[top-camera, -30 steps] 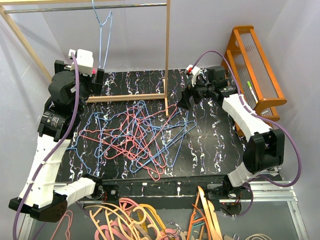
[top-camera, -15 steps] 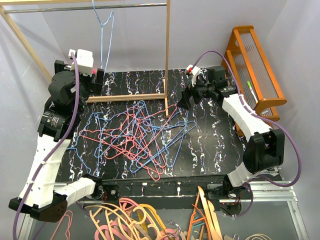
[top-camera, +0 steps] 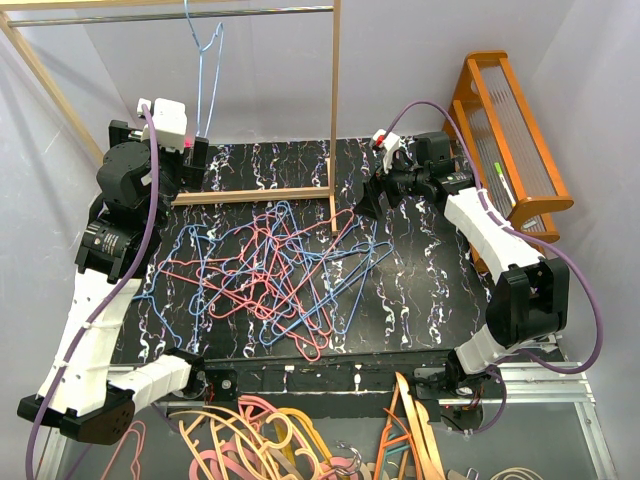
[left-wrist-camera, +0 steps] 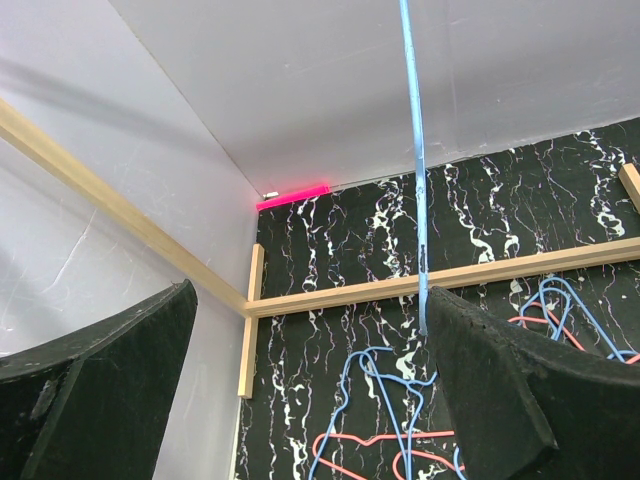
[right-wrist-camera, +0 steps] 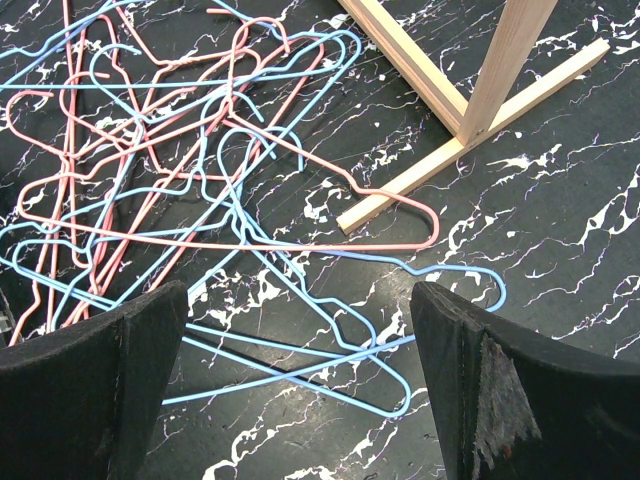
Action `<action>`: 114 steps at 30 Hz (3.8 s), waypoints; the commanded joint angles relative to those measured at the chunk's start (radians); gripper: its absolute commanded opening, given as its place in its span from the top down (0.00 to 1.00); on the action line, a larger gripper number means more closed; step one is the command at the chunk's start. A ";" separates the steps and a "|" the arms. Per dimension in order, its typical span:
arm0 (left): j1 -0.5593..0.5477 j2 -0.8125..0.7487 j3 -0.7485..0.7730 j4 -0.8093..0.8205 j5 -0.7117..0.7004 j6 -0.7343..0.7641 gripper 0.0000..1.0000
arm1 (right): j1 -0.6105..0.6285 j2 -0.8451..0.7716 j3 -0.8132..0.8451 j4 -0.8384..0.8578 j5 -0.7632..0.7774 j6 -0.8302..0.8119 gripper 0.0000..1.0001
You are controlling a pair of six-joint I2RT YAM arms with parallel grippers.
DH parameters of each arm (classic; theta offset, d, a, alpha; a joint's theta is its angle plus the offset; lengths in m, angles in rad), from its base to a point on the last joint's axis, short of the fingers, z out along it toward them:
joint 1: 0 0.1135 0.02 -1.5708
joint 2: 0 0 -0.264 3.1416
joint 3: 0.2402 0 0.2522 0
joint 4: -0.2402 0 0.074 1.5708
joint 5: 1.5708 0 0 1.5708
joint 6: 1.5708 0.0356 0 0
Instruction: Organize the hangers
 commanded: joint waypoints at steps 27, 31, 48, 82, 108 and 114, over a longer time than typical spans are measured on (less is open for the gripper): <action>0.000 -0.013 0.007 0.006 0.001 -0.003 0.03 | 0.002 -0.010 0.001 0.027 -0.005 -0.002 0.02; 0.000 -0.013 0.007 0.006 0.001 -0.003 0.03 | 0.002 -0.010 0.001 0.027 -0.005 -0.002 0.02; 0.000 -0.013 0.007 0.006 0.001 -0.003 0.03 | 0.002 -0.010 0.001 0.027 -0.005 -0.002 0.02; 0.269 0.412 -0.341 -0.417 1.113 -0.197 0.22 | -0.016 -0.024 0.168 -0.376 0.326 -0.020 0.02; -0.040 0.608 -0.353 -0.354 0.748 -0.359 0.45 | -0.027 -0.106 0.156 -0.405 0.373 -0.027 0.02; -0.041 0.585 -0.377 -0.347 0.723 -0.362 0.47 | -0.032 -0.130 0.120 -0.395 0.368 -0.020 0.01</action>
